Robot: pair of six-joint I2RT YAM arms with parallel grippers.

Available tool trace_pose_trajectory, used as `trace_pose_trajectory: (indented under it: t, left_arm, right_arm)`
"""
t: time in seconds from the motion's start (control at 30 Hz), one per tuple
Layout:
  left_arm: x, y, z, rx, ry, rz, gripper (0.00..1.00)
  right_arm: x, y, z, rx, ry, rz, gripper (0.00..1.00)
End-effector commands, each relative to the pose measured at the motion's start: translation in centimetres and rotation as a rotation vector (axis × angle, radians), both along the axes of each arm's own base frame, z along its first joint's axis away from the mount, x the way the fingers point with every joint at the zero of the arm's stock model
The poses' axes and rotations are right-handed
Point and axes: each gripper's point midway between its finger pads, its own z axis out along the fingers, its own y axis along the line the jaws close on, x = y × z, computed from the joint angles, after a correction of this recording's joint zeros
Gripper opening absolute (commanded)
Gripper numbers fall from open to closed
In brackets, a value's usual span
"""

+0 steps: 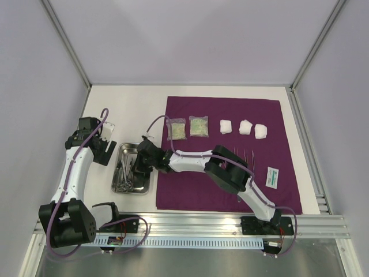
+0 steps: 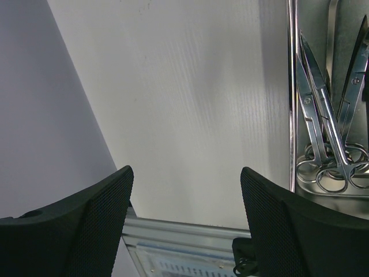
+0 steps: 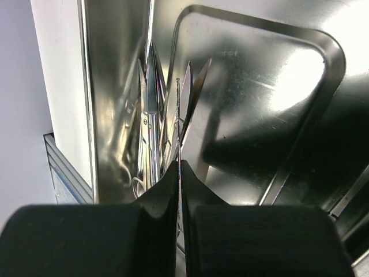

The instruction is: Prepare the surgical pack

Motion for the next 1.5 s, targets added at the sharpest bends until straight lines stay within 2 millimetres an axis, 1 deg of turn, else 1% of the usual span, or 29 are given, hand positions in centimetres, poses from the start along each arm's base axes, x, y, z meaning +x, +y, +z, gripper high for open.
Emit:
trace_pose_trajectory:
  t: [0.0, 0.13, 0.23, 0.27, 0.33, 0.37, 0.6, 0.67, 0.77, 0.8, 0.87, 0.9, 0.97, 1.0, 1.03, 1.07, 1.1, 1.13, 1.17, 1.23, 1.27, 1.3, 1.33, 1.37, 1.4, 1.43, 1.47]
  left_arm:
    - [0.4, 0.1, 0.6, -0.002, -0.029, 0.007, 0.84]
    - [0.4, 0.1, 0.6, -0.002, -0.031, 0.007, 0.84]
    - [0.3, 0.1, 0.6, -0.003, -0.031, 0.008, 0.84]
    - [0.4, 0.1, 0.6, -0.003, -0.029, 0.007, 0.84]
    - [0.4, 0.0, 0.6, -0.005, -0.030, 0.007, 0.84]
    - [0.4, 0.0, 0.6, -0.007, -0.028, 0.007, 0.84]
    - [0.5, 0.0, 0.7, -0.006, -0.034, 0.005, 0.84]
    - [0.5, 0.0, 0.8, -0.006, -0.034, 0.005, 0.84]
    - [0.6, 0.0, 1.0, -0.007, -0.039, 0.004, 0.84]
    - [0.6, -0.1, 1.0, -0.011, -0.038, 0.002, 0.84]
    - [0.7, -0.2, 1.2, -0.016, -0.044, -0.001, 0.84]
    - [0.6, -0.3, 1.3, -0.025, -0.044, -0.003, 0.84]
    - [0.8, -0.4, 1.6, -0.028, -0.052, -0.008, 0.84]
    - [0.7, -0.5, 1.6, -0.035, -0.053, -0.011, 0.84]
    - [0.8, -0.6, 1.7, -0.038, -0.055, -0.015, 0.84]
    - [0.8, -0.7, 1.7, -0.040, -0.053, -0.016, 0.84]
    - [0.7, -0.7, 1.7, -0.042, -0.050, -0.017, 0.84]
    - [0.7, -0.7, 1.8, -0.040, -0.053, -0.020, 0.84]
    - [0.6, -0.7, 1.8, -0.041, -0.051, -0.022, 0.84]
    - [0.6, -0.7, 1.8, -0.040, -0.052, -0.023, 0.84]
    - [0.5, -0.7, 1.8, -0.040, -0.049, -0.023, 0.84]
    - [0.5, -0.7, 1.8, -0.040, -0.051, -0.023, 0.84]
    - [0.5, -0.7, 1.9, -0.041, -0.054, -0.021, 0.84]
    - [0.4, -0.8, 1.9, -0.041, -0.053, -0.020, 0.84]
    - [0.3, -0.8, 1.9, -0.043, -0.052, -0.021, 0.84]
    - [0.3, -0.8, 2.0, -0.043, -0.055, -0.023, 0.84]
    - [0.2, -0.9, 2.0, -0.045, -0.049, -0.025, 0.84]
  right_arm:
    - [0.3, 0.9, 3.4, 0.084, -0.008, -0.030, 0.01]
    - [0.4, 0.5, 3.2, 0.074, -0.003, -0.051, 0.01]
    - [0.2, 0.1, 3.6, 0.074, 0.000, -0.055, 0.00]
    - [0.7, 0.0, 3.6, 0.068, -0.019, -0.081, 0.00]
    - [0.8, -0.1, 3.3, 0.057, -0.011, -0.091, 0.00]
    - [0.7, -0.1, 3.1, 0.055, -0.011, -0.088, 0.01]
    - [0.8, -0.3, 2.5, 0.041, 0.013, -0.103, 0.16]
    - [1.0, -0.4, 2.9, 0.044, 0.005, -0.109, 0.18]
    - [1.4, -0.5, 4.0, 0.049, -0.024, -0.121, 0.22]
    - [1.5, -0.5, 4.8, 0.058, -0.037, -0.121, 0.22]
    - [1.8, -0.6, 5.9, 0.061, -0.060, -0.136, 0.23]
    - [2.0, -0.5, 7.3, 0.087, -0.083, -0.135, 0.23]
    - [2.2, -0.4, 9.3, 0.108, -0.132, -0.135, 0.25]
    - [2.3, -0.3, 11.1, 0.116, -0.191, -0.107, 0.25]
    - [2.2, -0.2, 12.2, 0.115, -0.236, -0.086, 0.27]
    - [2.3, 0.1, 14.3, 0.123, -0.298, -0.072, 0.28]
    - [2.3, -0.8, 15.8, 0.063, -0.403, -0.015, 0.29]
    - [2.0, -1.3, 16.7, 0.033, -0.458, 0.008, 0.32]
    - [2.1, -3.1, 18.3, -0.017, -0.519, -0.003, 0.34]
    - [2.3, -6.0, 19.0, -0.114, -0.600, -0.004, 0.35]
    - [2.7, -9.6, 19.4, -0.197, -0.634, -0.067, 0.37]
    - [2.8, -11.6, 19.1, -0.255, -0.651, -0.095, 0.37]
    - [3.5, -14.4, 19.4, -0.336, -0.691, -0.162, 0.38]
    - [2.7, -17.9, 18.9, -0.413, -0.689, -0.175, 0.40]
    - [2.5, -19.9, 18.8, -0.457, -0.696, -0.194, 0.42]
    - [2.4, -21.9, 18.7, -0.499, -0.699, -0.220, 0.48]
    - [1.1, -25.0, 17.6, -0.564, -0.672, -0.213, 0.53]
